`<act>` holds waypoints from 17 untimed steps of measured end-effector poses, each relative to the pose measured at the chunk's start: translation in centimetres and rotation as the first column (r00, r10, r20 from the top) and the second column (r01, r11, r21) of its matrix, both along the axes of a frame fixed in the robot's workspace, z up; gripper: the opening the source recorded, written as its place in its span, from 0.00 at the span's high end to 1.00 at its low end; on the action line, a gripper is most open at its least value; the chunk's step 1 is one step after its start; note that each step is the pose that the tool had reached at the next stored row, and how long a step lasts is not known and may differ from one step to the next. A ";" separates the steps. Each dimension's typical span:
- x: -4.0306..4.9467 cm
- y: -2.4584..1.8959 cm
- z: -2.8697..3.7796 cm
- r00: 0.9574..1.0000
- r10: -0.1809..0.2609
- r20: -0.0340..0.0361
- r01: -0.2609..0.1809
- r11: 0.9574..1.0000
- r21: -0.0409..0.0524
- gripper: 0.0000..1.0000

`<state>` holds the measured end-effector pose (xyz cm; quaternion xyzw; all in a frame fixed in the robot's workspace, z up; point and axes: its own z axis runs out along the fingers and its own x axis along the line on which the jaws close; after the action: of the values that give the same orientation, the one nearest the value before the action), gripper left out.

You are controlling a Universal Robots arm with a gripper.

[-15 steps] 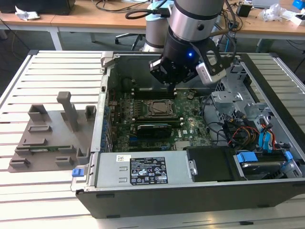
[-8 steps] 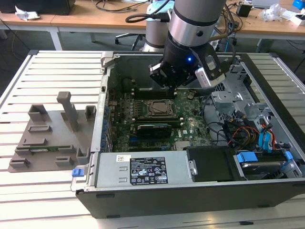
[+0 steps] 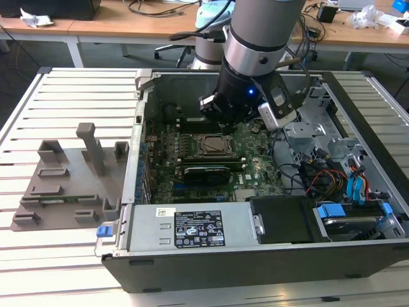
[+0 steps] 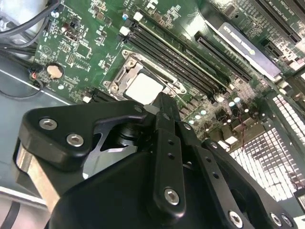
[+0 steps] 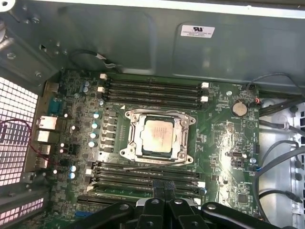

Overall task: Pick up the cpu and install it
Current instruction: 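Install the second cpu locking lever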

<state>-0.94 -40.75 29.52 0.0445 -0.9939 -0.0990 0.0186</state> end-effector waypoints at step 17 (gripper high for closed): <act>0.00 0.00 -3.01 1.000 0.000 0.000 0.000 1.000 0.000 0.89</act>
<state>-0.93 -40.75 26.51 0.0445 -0.9939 -0.0990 0.0185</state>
